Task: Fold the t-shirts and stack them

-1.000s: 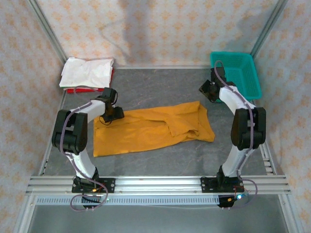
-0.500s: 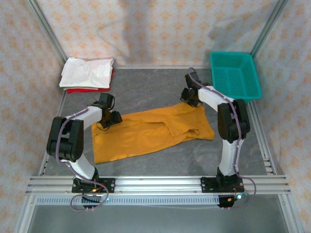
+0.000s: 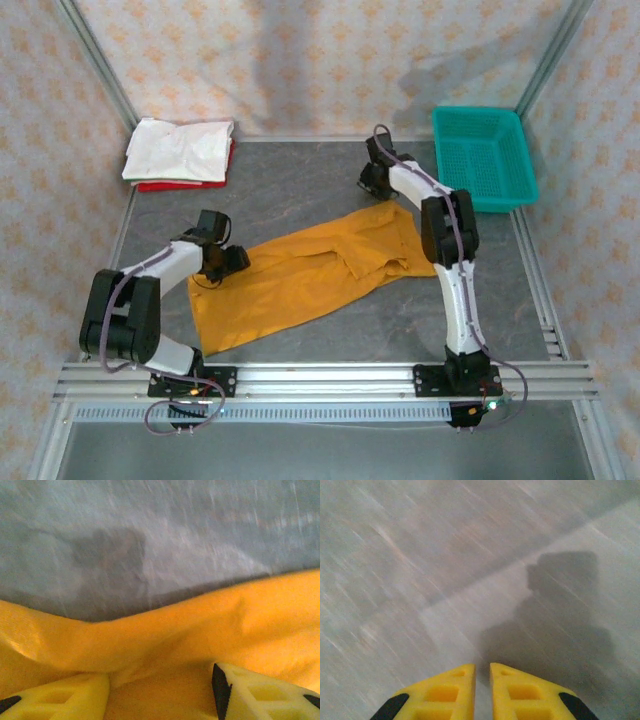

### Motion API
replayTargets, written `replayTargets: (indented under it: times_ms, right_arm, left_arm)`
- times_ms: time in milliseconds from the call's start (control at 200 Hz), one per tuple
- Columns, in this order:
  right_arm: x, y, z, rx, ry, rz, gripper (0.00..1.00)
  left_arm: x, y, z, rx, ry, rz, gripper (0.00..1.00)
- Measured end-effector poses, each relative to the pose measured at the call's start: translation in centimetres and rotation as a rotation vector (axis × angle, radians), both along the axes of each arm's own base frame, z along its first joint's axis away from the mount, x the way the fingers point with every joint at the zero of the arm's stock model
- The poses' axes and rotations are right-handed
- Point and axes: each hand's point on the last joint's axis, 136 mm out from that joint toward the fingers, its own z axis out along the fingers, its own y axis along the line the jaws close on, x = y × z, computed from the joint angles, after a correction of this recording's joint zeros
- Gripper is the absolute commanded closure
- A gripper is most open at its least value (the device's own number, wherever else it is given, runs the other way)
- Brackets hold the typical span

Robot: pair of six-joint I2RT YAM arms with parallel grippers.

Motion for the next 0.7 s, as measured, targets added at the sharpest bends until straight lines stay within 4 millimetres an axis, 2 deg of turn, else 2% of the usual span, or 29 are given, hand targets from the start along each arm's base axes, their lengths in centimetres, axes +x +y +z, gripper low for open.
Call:
replayTargets:
  times_ms: [55, 150, 270, 360, 480, 545, 611, 701]
  right_arm:
    - [0.8, 0.5, 0.0, 0.006, 0.025, 0.006, 0.81]
    - [4.3, 2.1, 3.0, 0.069, -0.091, 0.029, 0.77]
    - [4.0, 3.2, 5.8, 0.085, -0.128, 0.07, 0.75]
    - [0.8, 3.0, 7.6, 0.059, -0.104, 0.105, 0.74]
    - [-5.8, 1.7, 10.2, 0.003, -0.066, 0.138, 0.75]
    - [-9.2, 0.8, 11.0, -0.02, -0.051, 0.153, 0.75]
    - [-11.6, -0.1, 11.1, -0.032, -0.035, 0.158, 0.75]
    - [-14.0, -1.2, 9.0, -0.058, 0.022, 0.159, 0.75]
  left_arm:
    - [-1.0, -1.2, 0.3, -0.009, 0.007, -0.041, 0.42]
    - [-2.3, -2.6, 1.6, -0.019, -0.002, -0.093, 0.42]
    - [-2.3, -2.7, 4.9, -0.026, -0.093, -0.096, 0.41]
    - [-0.9, -2.6, 7.7, -0.019, -0.172, -0.092, 0.41]
    - [1.9, -2.5, 9.9, 0.006, -0.224, -0.093, 0.41]
    - [3.5, -2.3, 10.0, 0.017, -0.216, -0.092, 0.41]
    - [4.9, -2.2, 9.5, 0.027, -0.203, -0.092, 0.41]
    - [5.9, -2.2, 8.2, 0.038, -0.177, -0.097, 0.41]
